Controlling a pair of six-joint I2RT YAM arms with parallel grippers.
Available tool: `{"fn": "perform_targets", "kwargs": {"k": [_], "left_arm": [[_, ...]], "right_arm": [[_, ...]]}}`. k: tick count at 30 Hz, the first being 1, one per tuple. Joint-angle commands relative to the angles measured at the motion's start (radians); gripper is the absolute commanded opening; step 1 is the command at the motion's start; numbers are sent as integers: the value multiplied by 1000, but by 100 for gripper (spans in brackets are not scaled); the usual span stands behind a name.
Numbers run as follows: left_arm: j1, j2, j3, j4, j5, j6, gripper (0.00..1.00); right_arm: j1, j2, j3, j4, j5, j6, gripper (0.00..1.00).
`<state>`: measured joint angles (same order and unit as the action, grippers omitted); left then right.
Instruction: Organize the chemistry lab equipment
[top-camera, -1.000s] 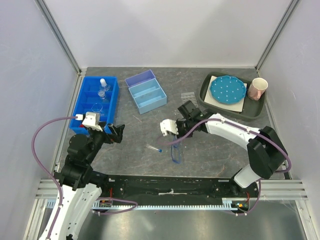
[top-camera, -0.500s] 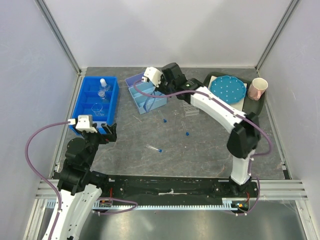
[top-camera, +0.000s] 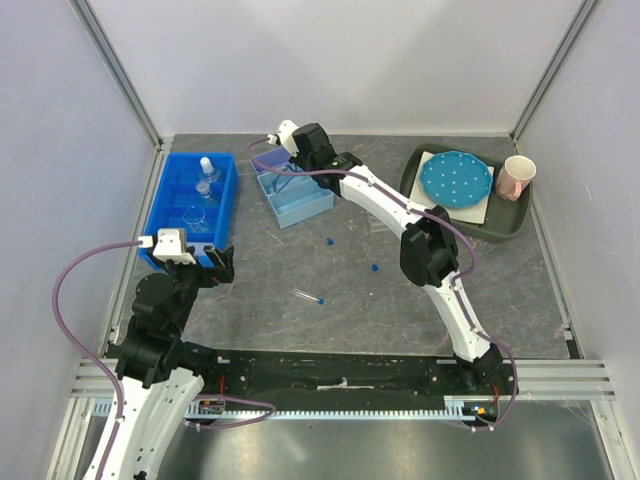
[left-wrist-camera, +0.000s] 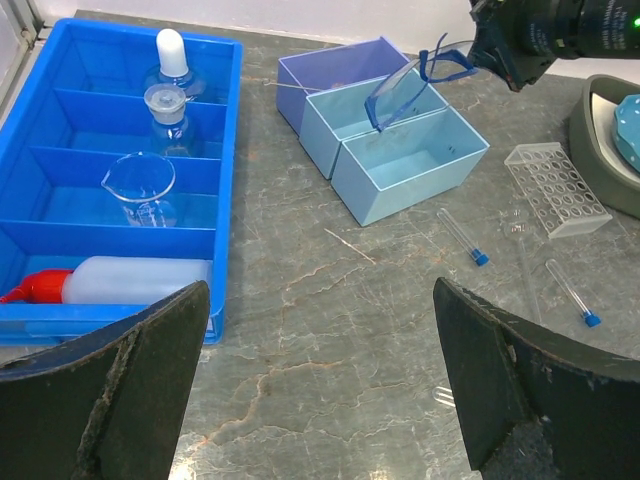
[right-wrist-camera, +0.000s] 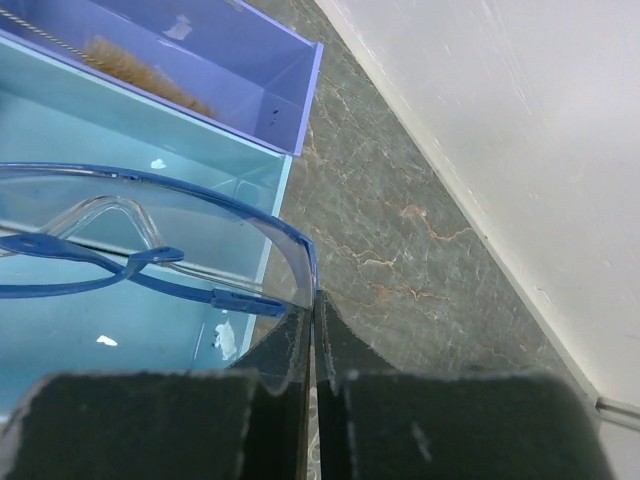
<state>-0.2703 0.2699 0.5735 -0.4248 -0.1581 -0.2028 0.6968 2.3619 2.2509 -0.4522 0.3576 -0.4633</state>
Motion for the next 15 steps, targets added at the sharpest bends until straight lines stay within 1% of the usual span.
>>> {"fn": "perform_targets", "kwargs": {"k": [1, 7, 15], "left_arm": [[2, 14, 8, 21, -8, 6, 99], [2, 15, 8, 23, 3, 8, 99], [3, 20, 8, 23, 9, 8, 99]], "right_arm": [[4, 45, 76, 92, 95, 22, 5], [4, 100, 93, 133, 118, 12, 6], [12, 134, 79, 147, 107, 2, 14]]}}
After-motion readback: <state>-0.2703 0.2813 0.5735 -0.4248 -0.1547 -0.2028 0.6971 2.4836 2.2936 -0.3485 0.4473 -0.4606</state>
